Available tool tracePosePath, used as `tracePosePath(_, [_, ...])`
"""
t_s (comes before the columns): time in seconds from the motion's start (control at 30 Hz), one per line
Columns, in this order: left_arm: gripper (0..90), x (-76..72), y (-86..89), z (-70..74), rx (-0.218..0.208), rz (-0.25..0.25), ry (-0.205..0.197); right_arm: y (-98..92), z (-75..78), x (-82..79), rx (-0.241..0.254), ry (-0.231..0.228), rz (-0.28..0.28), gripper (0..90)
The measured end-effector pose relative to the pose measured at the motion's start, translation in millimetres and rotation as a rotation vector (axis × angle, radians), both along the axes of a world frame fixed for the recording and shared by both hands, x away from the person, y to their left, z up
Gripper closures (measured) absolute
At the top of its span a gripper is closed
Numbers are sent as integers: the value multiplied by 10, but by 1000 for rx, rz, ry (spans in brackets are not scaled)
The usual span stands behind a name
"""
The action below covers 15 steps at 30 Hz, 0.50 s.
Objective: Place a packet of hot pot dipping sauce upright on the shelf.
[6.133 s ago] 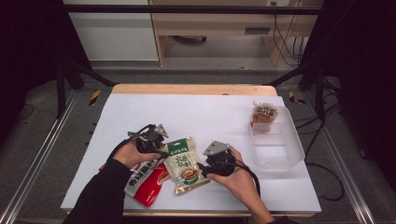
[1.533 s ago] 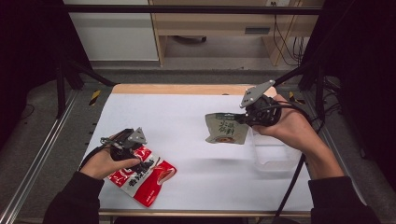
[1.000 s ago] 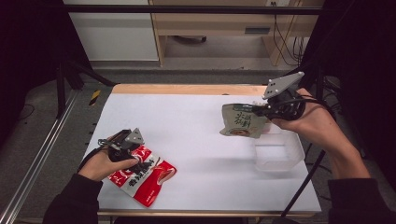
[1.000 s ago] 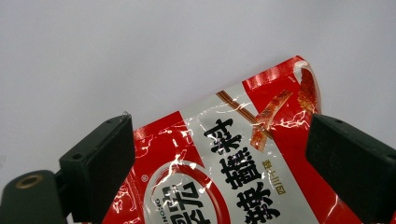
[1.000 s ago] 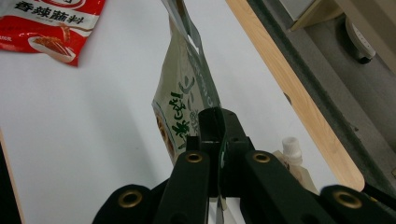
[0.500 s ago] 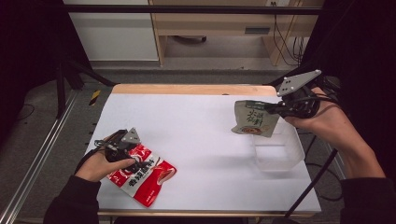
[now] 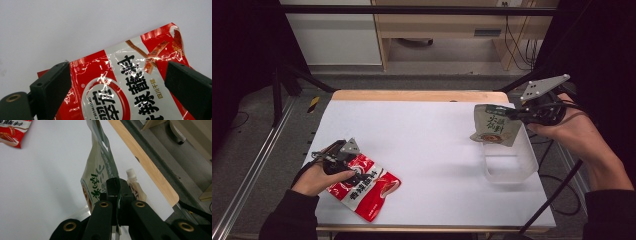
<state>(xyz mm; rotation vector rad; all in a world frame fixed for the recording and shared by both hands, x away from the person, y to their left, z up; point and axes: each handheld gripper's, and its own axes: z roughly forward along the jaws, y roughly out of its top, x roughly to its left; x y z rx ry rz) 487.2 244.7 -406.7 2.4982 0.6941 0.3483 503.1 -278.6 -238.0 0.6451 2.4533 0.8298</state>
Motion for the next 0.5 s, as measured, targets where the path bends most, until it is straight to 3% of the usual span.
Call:
tracePosePath(0.23, [72,-8,12,-27,14,5,4,-163,-38,49,9,-7,-22,900])
tracePosePath(0.37, [71,-15,43,-19,-3,22,0,-253,-114,114,11,2,-33,900])
tracePosePath(0.5, [71,0,75,-38,11,23,7,-345,-214,210,14,13,-40,900])
